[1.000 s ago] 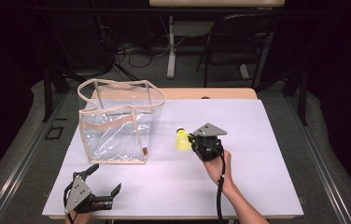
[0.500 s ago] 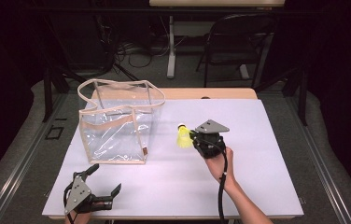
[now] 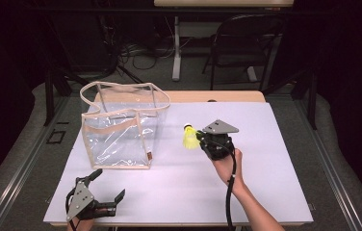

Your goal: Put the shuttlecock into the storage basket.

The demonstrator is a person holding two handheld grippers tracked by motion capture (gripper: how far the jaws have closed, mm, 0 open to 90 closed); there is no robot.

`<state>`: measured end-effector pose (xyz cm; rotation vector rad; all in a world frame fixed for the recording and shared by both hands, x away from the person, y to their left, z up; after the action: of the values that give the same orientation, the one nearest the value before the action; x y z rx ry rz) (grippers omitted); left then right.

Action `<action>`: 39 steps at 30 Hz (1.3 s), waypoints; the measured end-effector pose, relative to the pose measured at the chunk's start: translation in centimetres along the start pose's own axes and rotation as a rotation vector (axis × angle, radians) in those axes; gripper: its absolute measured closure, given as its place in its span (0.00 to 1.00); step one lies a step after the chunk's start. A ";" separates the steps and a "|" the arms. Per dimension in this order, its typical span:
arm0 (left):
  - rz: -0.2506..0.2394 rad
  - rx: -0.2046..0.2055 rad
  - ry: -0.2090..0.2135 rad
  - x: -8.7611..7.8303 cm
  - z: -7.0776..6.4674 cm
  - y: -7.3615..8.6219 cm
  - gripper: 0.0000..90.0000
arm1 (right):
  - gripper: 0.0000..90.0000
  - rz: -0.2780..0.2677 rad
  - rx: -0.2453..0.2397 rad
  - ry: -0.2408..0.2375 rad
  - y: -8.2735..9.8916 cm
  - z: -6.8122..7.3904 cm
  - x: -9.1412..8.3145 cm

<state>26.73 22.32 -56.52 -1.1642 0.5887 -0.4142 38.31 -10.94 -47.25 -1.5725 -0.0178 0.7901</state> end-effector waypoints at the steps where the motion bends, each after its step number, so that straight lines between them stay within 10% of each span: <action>1: -0.001 0.000 0.000 0.0 0.0 0.0 0.00 | 0.99 -0.002 0.000 0.000 -0.1 0.0 0.0; 39: -0.003 0.000 -0.007 -0.1 0.0 0.0 0.00 | 0.99 -0.049 -0.036 0.021 -3.8 -0.1 -0.6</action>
<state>26.67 22.40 -56.47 -1.1660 0.5811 -0.4123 39.50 -10.59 -43.64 -1.6084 -0.0552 0.7380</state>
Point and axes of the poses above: each handheld gripper's, and its own axes: x roughly forward along the jaws, y roughly out of its underside, z roughly to its left, the point moved 5 cm from there along x, roughly forward along the jaws, and after that the axes turned 8 degrees about x, right-handed, at the moved point
